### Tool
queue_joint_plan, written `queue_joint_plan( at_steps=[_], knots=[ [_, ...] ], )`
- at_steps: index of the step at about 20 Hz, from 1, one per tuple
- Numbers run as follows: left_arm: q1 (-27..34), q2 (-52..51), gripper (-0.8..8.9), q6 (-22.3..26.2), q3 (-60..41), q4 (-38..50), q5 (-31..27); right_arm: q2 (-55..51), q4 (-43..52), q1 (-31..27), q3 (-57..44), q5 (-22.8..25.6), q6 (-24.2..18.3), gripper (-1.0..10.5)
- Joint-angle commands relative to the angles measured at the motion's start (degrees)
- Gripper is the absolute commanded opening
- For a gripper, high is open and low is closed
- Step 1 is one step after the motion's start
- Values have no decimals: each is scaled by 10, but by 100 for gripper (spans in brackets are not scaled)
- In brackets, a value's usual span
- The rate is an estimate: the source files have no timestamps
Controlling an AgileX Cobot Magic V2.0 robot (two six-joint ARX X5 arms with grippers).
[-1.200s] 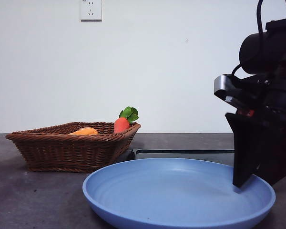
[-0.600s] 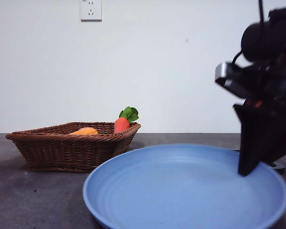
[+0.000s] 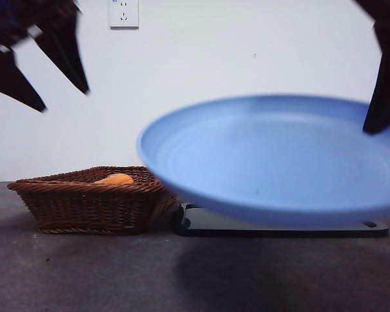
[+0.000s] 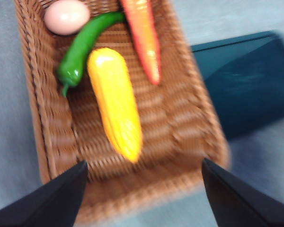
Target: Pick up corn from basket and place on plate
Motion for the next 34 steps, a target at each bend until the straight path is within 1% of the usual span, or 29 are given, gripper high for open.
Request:
queue_joint_plan(
  at_steps=[1,6,8,10,15,19,24,27,29,32,33,34],
  knots=[
    [-13,89,390,19,61,-3,-37,-30,0,-4,5,-3,31,2],
    [-30,236,390,26,150,-2,-68,-102,-2,-12,5,0,68,2],
    [-33,274,390,27,163,5,-79,-121,-2,-12,5,14,82,2],
    [-35,301,390,27,169,13,-89,-131,-2,-12,5,16,90,2],
    [-41,336,388,26,169,31,-91,-133,-3,-12,5,17,93,2],
    [-41,340,309,24,169,26,-91,-133,-3,-12,5,17,93,2],
    [-41,340,201,20,169,0,-91,-133,-3,-12,5,16,93,2],
    [-40,331,194,3,169,-3,-90,-131,-6,-12,5,19,93,2],
    [-40,306,194,3,169,-3,-90,-122,-8,-13,5,33,97,2],
    [-45,235,194,3,169,-3,-85,-76,0,-21,5,30,97,2],
    [-49,204,194,3,169,-4,-79,-53,9,-23,5,25,97,2],
    [-52,173,194,2,169,-4,-59,-28,20,-23,5,24,97,2]
  ],
)
